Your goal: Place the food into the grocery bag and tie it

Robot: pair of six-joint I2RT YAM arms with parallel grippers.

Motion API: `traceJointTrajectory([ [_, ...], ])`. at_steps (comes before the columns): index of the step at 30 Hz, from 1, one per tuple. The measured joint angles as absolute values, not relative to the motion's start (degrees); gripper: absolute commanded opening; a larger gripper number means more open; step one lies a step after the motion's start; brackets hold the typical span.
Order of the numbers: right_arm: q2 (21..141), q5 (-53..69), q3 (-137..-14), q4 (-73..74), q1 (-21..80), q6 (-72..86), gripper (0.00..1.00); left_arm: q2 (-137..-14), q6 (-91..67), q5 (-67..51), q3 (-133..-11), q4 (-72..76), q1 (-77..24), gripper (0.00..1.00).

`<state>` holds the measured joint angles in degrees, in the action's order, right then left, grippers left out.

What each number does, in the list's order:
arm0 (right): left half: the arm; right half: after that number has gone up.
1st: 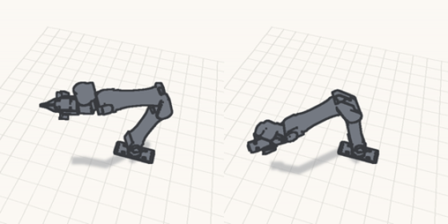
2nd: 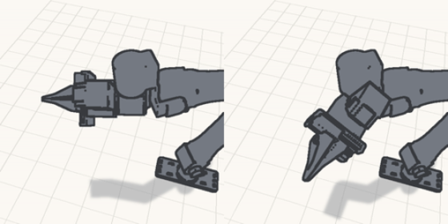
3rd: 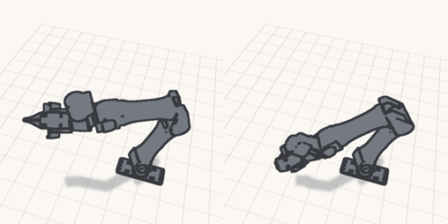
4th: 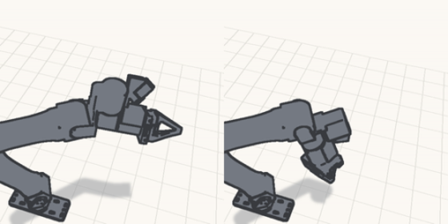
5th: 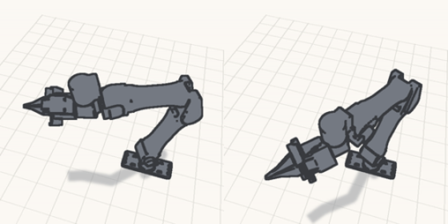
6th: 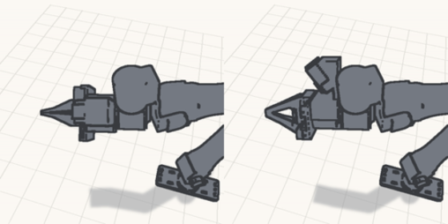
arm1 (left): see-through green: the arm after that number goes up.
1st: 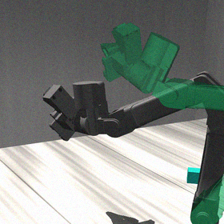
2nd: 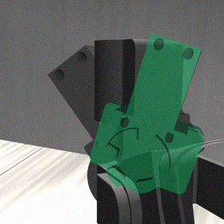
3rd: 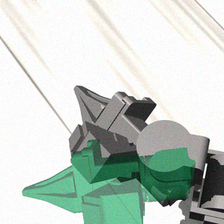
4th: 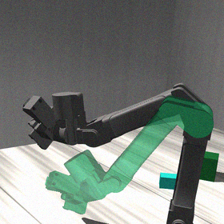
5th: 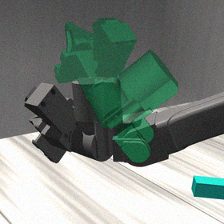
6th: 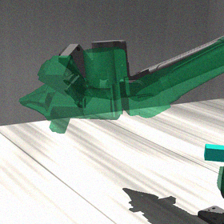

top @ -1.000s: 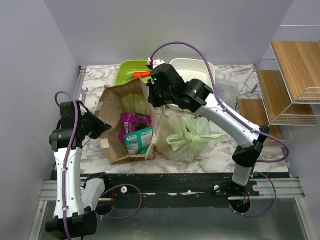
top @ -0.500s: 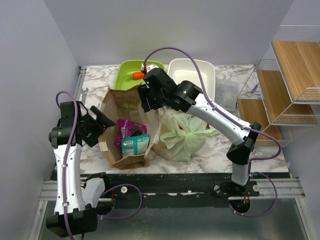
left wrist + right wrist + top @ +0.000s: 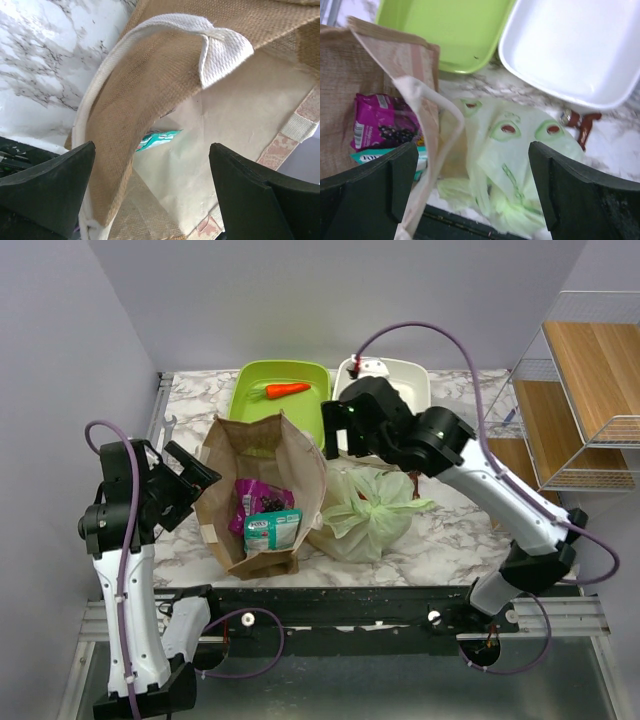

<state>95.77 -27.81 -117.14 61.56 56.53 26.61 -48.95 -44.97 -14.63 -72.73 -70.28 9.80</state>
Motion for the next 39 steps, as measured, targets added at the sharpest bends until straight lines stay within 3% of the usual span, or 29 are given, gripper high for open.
traceJointTrajectory([
  [12,74.67,-32.18,-92.20,65.08,56.51,56.23,1.00,-43.88,-45.06,-11.77,-78.32,-74.74,9.80,0.99],
  [25,69.73,-29.30,-75.50,65.84,56.51,82.06,1.00,-40.36,-44.95,-11.79,-78.46,-76.71,9.80,0.98],
  [39,70.17,-25.98,-68.60,62.24,56.51,93.10,1.00,-39.38,-44.36,-12.01,-78.32,-77.78,9.80,0.98],
])
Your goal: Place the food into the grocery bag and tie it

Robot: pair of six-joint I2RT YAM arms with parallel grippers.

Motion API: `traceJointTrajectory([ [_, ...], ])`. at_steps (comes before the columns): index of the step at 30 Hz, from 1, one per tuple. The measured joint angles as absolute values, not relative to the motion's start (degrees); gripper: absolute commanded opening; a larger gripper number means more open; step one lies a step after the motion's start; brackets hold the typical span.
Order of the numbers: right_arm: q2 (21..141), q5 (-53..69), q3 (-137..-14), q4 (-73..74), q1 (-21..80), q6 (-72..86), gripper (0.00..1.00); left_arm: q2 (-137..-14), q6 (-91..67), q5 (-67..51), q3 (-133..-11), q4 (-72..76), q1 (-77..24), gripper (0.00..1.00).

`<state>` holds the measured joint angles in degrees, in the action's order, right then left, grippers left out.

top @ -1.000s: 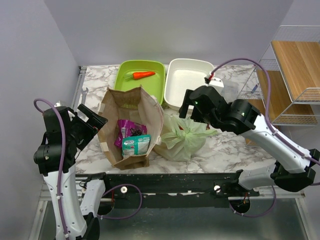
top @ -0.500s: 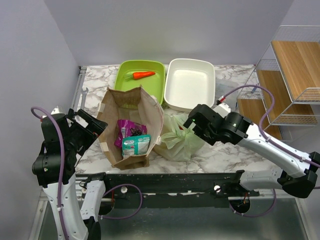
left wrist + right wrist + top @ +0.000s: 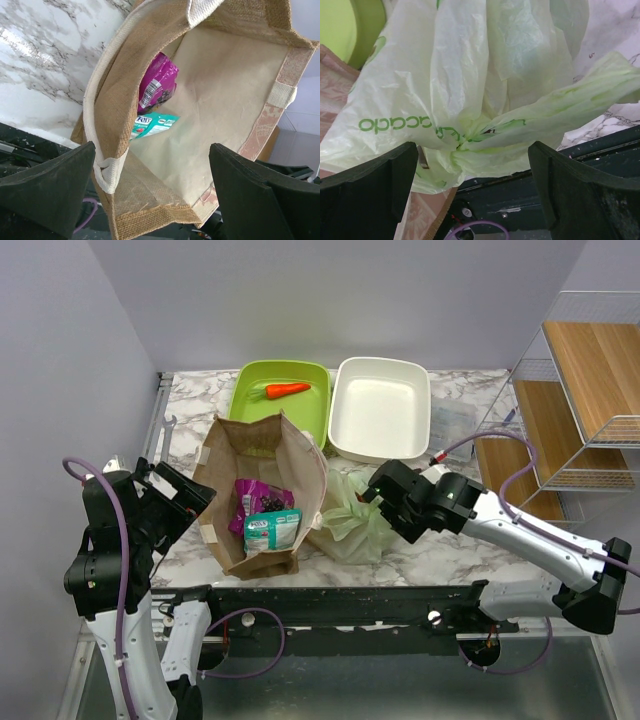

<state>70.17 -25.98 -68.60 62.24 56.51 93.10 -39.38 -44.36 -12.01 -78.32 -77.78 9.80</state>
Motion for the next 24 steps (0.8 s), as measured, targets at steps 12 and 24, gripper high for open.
traceJointTrajectory([
  [12,73.69,-25.28,-66.61,56.77,56.51,95.96,0.81,-38.15,-45.01,-12.69,-77.56,-77.43,9.80,0.98],
  [24,76.60,-26.52,-63.53,51.42,56.51,92.73,0.18,-38.17,-44.97,-12.69,-77.45,-77.23,9.80,0.98],
])
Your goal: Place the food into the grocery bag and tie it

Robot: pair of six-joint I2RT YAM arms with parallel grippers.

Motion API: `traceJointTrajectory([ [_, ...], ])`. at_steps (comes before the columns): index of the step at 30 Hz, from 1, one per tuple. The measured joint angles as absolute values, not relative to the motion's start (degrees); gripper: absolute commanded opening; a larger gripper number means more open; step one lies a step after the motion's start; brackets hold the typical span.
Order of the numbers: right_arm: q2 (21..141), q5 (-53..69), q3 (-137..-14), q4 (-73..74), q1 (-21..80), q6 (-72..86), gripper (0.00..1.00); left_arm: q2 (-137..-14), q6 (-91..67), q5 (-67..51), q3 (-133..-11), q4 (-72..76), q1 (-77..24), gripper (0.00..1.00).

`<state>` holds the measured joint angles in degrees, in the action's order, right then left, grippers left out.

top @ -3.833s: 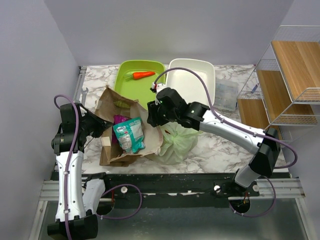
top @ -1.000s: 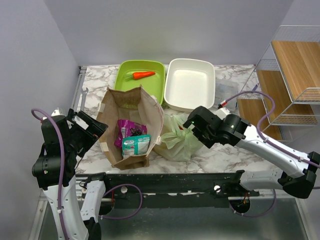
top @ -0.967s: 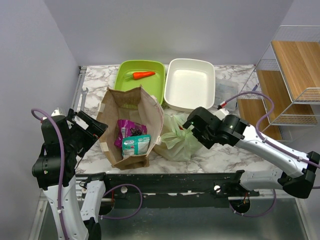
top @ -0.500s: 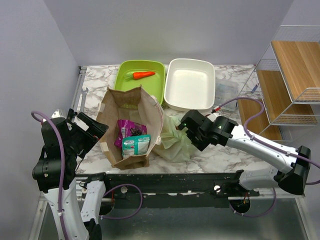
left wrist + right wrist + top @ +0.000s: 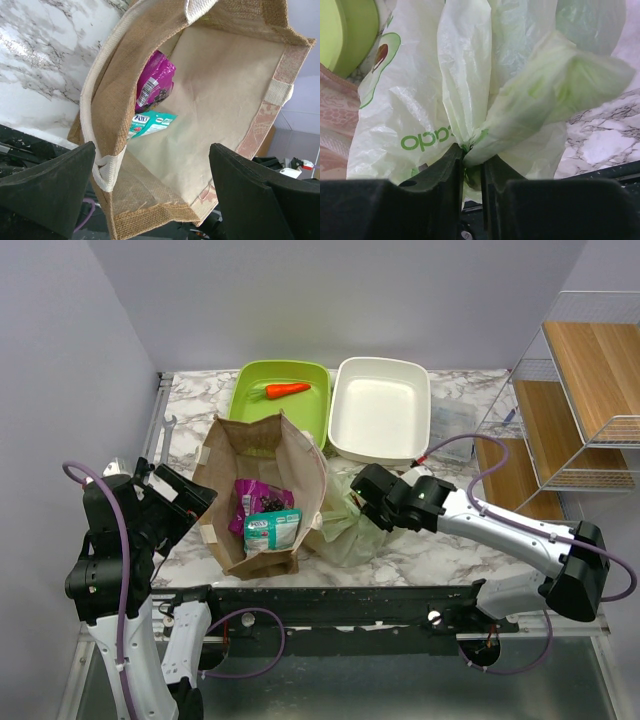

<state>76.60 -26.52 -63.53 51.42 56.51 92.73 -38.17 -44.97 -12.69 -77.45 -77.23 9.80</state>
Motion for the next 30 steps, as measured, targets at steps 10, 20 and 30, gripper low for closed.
traceJointTrajectory([
  [10,78.30,-30.35,-66.50,51.29,56.51,86.85,0.01,-39.16,-44.77,-13.67,-79.18,-76.20,9.80,0.98],
  [20,77.12,-40.49,-76.25,54.22,56.51,78.28,0.01,-40.56,-44.34,-15.88,-85.19,-75.99,9.80,0.98],
  [30,70.98,-49.17,-77.67,49.30,56.51,62.72,0.01,-49.50,-40.36,-22.59,-99.68,-76.31,9.80,0.95],
])
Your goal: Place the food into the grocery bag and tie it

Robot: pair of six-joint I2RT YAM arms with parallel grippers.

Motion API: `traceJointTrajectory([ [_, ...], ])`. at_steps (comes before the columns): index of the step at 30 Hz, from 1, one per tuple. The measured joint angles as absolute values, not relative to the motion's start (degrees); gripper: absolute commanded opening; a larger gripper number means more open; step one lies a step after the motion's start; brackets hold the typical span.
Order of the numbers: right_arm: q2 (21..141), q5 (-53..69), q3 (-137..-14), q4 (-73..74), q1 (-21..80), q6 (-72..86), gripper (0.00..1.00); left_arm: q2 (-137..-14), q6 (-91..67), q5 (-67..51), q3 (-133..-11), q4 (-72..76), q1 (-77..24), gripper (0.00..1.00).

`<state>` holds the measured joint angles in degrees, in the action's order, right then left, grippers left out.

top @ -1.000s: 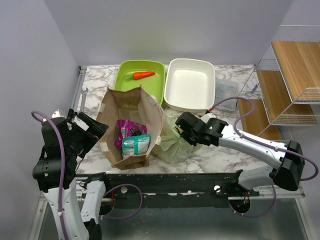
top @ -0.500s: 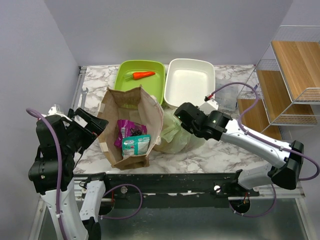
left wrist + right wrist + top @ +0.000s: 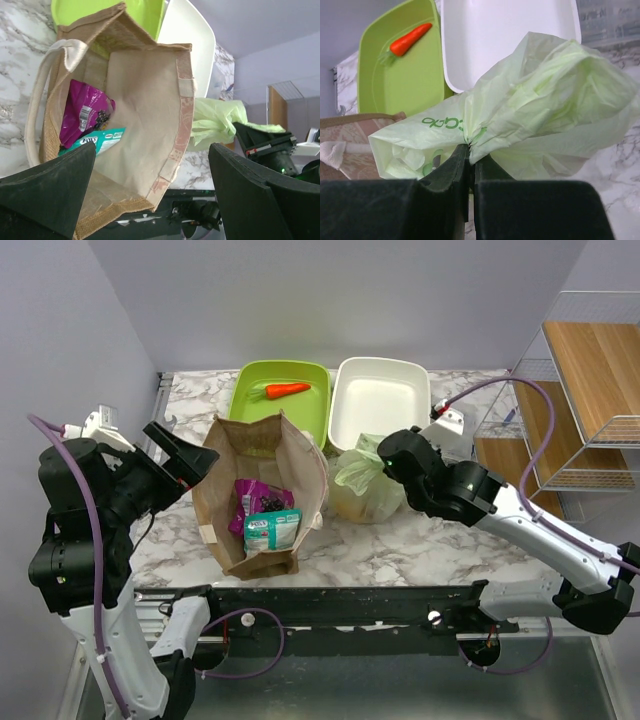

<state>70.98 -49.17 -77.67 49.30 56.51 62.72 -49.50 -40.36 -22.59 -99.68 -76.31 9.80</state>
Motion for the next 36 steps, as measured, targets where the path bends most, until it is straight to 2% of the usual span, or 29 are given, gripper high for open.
traceJointTrajectory([
  [8,67.20,-51.51,-78.54,36.34,56.51,41.78,0.01,-53.17,-34.48,-26.17,-103.42,-79.57,9.80,0.95],
  [19,62.15,-47.33,-79.83,11.09,56.51,15.25,0.01,-53.63,-32.75,-26.79,-103.39,-80.12,9.80,0.95],
  [28,66.19,-37.85,-87.77,2.33,56.49,3.29,0.01,-53.63,-32.75,-26.79,-103.37,-80.34,9.80,0.94],
  [36,70.74,-22.63,-95.24,-0.82,56.51,0.34,0.01,-53.54,-32.67,-26.76,-103.37,-80.38,9.80,0.94],
])
